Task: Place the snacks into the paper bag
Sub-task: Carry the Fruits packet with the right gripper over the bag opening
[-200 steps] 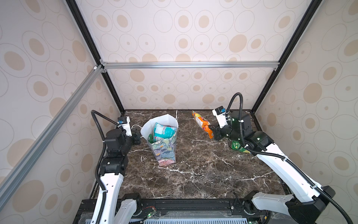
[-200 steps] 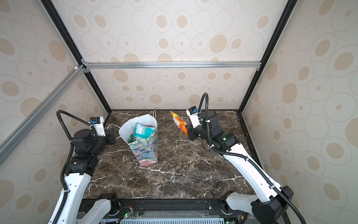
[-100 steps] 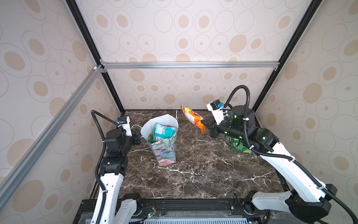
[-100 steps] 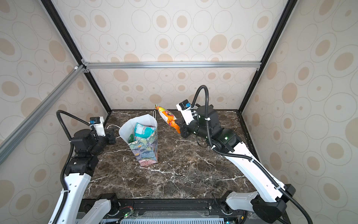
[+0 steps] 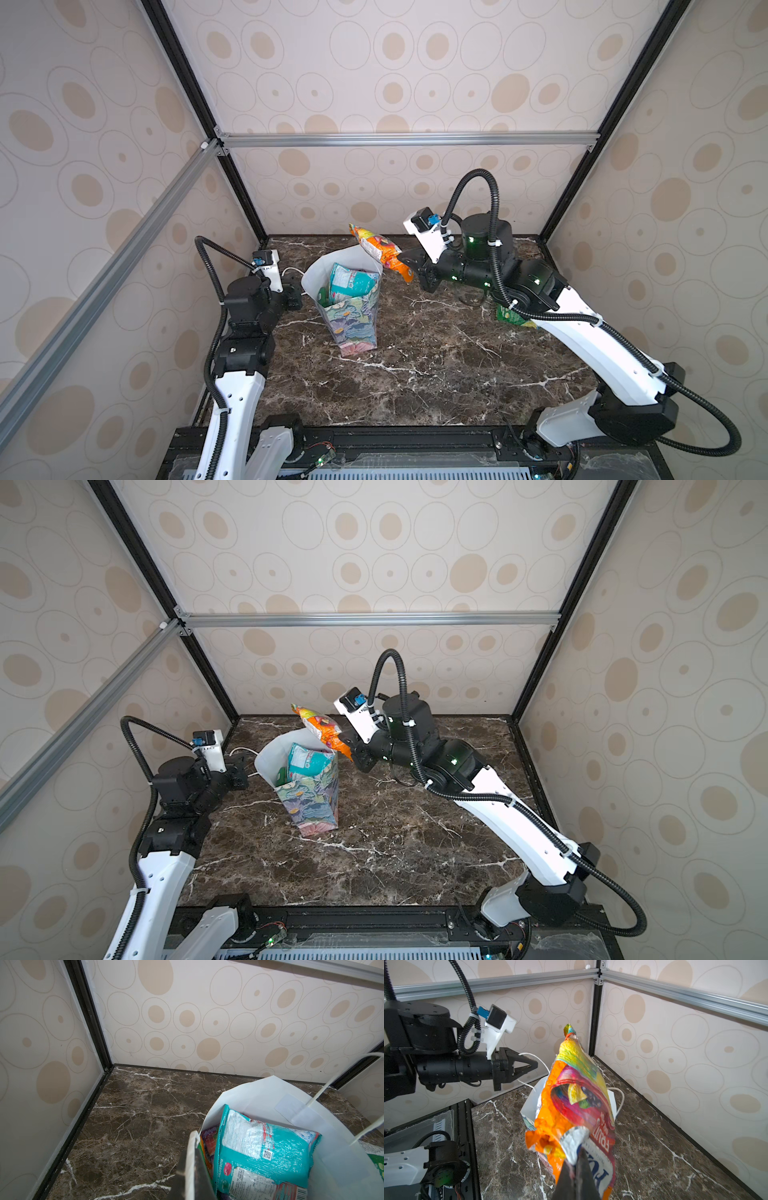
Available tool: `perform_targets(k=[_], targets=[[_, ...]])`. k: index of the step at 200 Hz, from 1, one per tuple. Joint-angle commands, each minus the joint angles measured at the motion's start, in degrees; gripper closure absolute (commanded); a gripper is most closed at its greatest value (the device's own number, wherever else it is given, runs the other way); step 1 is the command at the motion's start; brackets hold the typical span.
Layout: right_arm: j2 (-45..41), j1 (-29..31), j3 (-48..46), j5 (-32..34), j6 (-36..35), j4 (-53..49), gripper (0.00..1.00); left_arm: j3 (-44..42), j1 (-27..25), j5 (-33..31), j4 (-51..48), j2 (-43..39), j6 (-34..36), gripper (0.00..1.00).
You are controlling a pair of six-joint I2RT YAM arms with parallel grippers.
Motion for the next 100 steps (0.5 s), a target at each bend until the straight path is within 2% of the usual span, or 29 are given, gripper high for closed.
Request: perform_targets(k=[1, 41, 100], targets=[[1.96, 1.93, 4.04, 0.33, -2.34, 1.84, 1.0, 0.89, 0.34, 0.34, 0.41, -0.95, 0.49, 1.0], [6.22, 5.41, 10.3, 4.41, -4.41, 1.07, 1.0, 0.88, 0.35, 0.52, 0.42, -1.19, 0.51, 1.0], [11.86, 6.08, 16.81, 7.63, -2.81, -0.08, 1.0, 0.76, 0.33, 0.27, 0.46, -1.45, 0.62, 1.0]])
